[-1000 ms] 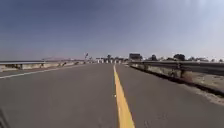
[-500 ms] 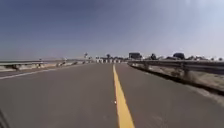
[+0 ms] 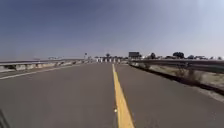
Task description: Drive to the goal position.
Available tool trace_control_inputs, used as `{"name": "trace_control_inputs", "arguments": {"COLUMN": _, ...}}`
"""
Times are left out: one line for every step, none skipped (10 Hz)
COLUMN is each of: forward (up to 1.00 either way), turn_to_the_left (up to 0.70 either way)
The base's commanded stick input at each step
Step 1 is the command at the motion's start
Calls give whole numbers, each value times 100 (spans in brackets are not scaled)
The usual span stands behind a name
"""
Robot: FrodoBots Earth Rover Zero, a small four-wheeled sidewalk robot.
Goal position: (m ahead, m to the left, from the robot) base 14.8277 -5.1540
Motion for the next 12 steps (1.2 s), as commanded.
{"name": "trace_control_inputs", "arguments": {"forward": 50, "turn_to_the_left": 0}}
{"name": "trace_control_inputs", "arguments": {"forward": 50, "turn_to_the_left": 0}}
{"name": "trace_control_inputs", "arguments": {"forward": 50, "turn_to_the_left": 0}}
{"name": "trace_control_inputs", "arguments": {"forward": 50, "turn_to_the_left": 0}}
{"name": "trace_control_inputs", "arguments": {"forward": 50, "turn_to_the_left": 0}}
{"name": "trace_control_inputs", "arguments": {"forward": 50, "turn_to_the_left": 0}}
{"name": "trace_control_inputs", "arguments": {"forward": 50, "turn_to_the_left": 0}}
{"name": "trace_control_inputs", "arguments": {"forward": 50, "turn_to_the_left": 0}}
{"name": "trace_control_inputs", "arguments": {"forward": 50, "turn_to_the_left": 0}}
{"name": "trace_control_inputs", "arguments": {"forward": 50, "turn_to_the_left": 0}}
{"name": "trace_control_inputs", "arguments": {"forward": 50, "turn_to_the_left": 0}}
{"name": "trace_control_inputs", "arguments": {"forward": 50, "turn_to_the_left": 0}}
